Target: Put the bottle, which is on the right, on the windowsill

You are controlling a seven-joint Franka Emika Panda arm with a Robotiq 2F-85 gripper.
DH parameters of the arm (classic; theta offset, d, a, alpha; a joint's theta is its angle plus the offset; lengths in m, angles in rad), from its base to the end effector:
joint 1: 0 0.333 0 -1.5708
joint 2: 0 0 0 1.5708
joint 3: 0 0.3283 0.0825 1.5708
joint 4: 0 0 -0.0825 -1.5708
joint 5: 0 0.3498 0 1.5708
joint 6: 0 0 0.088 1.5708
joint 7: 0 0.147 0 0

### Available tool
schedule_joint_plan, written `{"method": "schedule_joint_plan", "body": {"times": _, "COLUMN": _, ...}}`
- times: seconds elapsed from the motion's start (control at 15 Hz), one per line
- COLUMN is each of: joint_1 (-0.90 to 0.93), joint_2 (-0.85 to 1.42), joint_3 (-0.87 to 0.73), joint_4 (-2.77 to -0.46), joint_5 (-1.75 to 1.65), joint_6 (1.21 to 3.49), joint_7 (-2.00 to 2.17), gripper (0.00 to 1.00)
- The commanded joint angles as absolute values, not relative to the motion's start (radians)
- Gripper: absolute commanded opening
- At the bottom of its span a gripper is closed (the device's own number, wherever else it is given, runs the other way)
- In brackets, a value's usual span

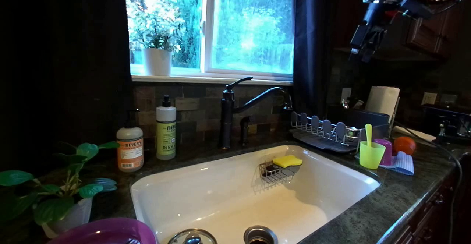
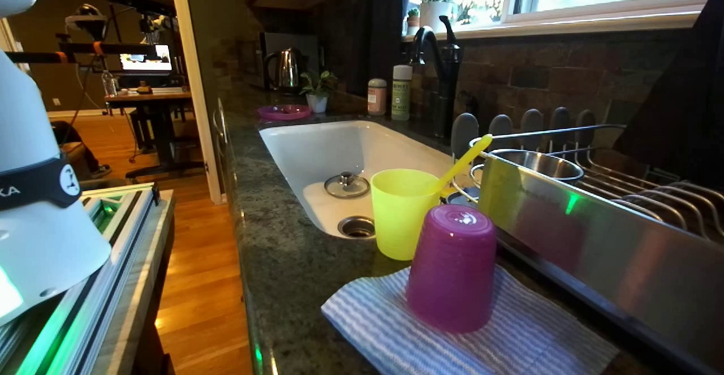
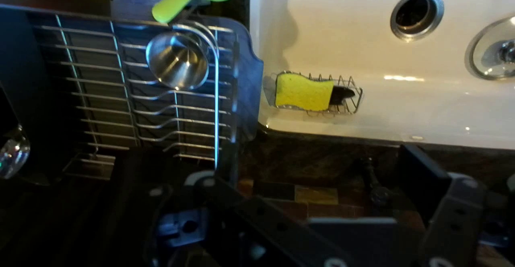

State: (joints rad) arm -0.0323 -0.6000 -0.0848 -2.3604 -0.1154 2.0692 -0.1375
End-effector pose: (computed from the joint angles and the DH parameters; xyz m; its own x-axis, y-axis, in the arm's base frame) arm 0.3668 -0.0583 0.5516 0.9538 0.0800 0.2897 0.0511 -0.9930 0.1061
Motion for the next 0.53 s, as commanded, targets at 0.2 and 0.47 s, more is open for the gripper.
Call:
{"method": "schedule_joint_plan", "body": {"times": 0.2, "joint_1": 0.143, "joint_2": -0.486, "joint_3": 0.022, "joint_4": -2.265, "joint_5": -0.01, "joint_6": 2.267, "joint_7": -0.191, "gripper": 1.0}}
{"method": "schedule_joint_plan", "body": {"times": 0.47, "joint_1": 0.246, "joint_2": -0.342, "joint_3": 0.091, "joint_4": -2.148, "joint_5": 0.002, "joint_6": 2.308, "joint_7": -0.266, "gripper": 1.0}}
